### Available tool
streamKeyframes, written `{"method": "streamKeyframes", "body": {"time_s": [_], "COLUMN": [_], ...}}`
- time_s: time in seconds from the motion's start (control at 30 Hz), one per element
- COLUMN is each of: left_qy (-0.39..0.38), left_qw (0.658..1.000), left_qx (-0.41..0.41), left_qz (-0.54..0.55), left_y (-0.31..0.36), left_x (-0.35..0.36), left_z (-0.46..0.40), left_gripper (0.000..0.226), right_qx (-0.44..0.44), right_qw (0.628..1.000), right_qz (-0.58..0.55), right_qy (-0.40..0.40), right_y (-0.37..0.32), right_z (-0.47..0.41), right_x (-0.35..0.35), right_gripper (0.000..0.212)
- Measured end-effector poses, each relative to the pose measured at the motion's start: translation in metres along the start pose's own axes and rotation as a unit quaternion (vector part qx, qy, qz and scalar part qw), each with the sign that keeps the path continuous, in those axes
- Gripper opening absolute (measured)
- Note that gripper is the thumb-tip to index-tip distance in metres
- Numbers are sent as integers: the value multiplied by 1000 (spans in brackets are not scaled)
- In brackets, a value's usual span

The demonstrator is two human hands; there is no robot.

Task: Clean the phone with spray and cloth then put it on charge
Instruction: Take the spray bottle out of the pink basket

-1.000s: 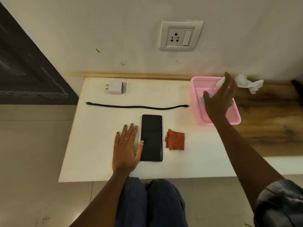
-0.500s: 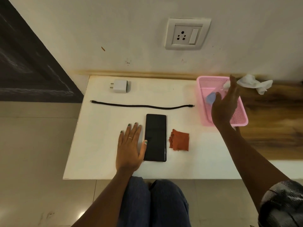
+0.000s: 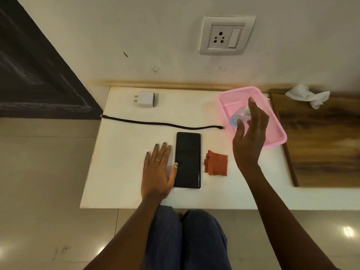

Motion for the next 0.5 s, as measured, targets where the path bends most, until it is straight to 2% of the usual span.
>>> {"method": "streamKeyframes", "body": {"time_s": [0.17, 0.27, 0.5], "left_qy": [-8, -10, -12], "left_qw": [1000, 1000, 1000], "left_qx": [-6, -7, -6], "left_qz": [0, 0, 3], "left_y": [1, 1, 2], "left_x": [1, 1, 0], "left_z": [-1, 0, 0], "left_gripper": [60, 60, 61], "right_qx": [-5, -28, 17], "right_qw": [998, 998, 991], "right_qz": [-33, -51, -16], "right_qy": [46, 40, -135], "right_y": [-5, -15, -18], "right_z": [4, 7, 33], "right_x": [-11, -11, 22], "right_gripper": [53, 53, 56]}}
Point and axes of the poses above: each hand's wrist, its own z-axis away from the middle knuckle, its own x-axis out of the palm, y = z × x, the point moved 6 cm from there along -z, towards the middle knuckle, and after that the axes turned 4 degrees about x, right-handed, at the moved point
